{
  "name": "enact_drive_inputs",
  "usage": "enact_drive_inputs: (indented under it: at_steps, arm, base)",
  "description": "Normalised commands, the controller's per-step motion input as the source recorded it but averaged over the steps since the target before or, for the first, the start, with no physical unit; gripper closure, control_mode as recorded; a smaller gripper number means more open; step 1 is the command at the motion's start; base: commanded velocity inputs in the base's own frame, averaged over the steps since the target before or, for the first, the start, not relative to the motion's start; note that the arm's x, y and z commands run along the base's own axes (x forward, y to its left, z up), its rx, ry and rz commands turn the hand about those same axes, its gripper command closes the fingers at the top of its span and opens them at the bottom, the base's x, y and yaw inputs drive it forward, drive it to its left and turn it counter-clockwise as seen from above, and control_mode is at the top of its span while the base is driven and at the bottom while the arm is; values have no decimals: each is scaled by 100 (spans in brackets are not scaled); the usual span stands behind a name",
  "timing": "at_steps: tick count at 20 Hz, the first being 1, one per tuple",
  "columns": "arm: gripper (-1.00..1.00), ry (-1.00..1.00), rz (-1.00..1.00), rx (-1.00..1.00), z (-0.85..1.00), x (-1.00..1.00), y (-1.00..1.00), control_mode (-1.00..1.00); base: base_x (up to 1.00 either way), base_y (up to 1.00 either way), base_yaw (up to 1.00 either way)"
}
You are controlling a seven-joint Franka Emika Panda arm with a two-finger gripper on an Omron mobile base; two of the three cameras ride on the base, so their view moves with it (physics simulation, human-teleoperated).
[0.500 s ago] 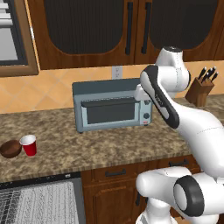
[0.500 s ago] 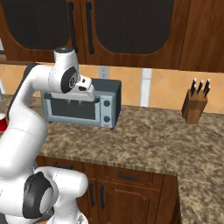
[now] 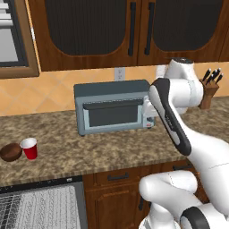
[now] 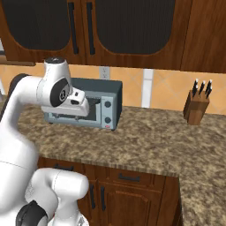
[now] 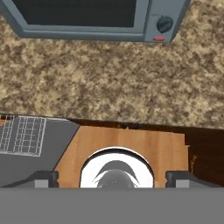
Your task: Pick up the cup and bowl from the counter, place them in the dishwasher, and close the dishwasher door.
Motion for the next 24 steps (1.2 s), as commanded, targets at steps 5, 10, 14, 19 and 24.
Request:
enact_drive_inputs:
  at_steps: [5,10,14,19,24]
  arm:
    - [-100,14,1,0,-53,-12,18,-100]
    - [-100,4,1,0,-15,0,8,100]
    - [-100,0,0,0,0,0,0,100]
    - [-100,0,0,0,0,0,0,100]
    - [-100,0,0,0,0,0,0,100]
  base:
    - [0,0,0]
    - [-12,6,0]
    - [-16,21,1]
    - [0,-1,55]
    - [0,-25,93]
